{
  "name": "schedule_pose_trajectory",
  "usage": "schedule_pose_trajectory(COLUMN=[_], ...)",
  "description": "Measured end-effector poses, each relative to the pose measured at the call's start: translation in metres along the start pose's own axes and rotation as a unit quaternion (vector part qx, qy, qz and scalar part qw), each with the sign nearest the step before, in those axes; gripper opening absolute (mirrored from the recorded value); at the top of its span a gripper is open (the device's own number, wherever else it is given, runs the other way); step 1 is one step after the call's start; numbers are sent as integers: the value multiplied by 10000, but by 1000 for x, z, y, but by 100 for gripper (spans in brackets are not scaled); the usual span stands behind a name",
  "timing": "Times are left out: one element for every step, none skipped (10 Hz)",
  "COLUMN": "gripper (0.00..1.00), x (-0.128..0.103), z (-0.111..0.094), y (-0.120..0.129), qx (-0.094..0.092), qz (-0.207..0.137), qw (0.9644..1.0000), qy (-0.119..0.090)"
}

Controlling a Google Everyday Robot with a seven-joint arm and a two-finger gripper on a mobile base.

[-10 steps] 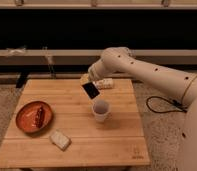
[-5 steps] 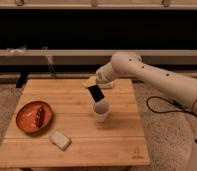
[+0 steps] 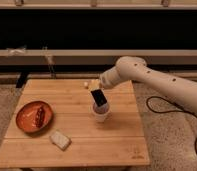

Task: Place the eraser in the ceramic cup

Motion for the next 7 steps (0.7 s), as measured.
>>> schedule_pose_trajectory(gripper=[49,60,68,78,80,80,80], x=[5,10,13,17,19,21,24], z=[1,2,3,5,5,7,9], y=[0,0,1,2,2,2,3], qx=[-23,-34,-47,-69,-74,-85,-101], qz=[43,73,86,106,122,137,151], qw=[10000,10000,9999,9999,9999,9999,9998], qy=[12,25,32,48,50,62,71])
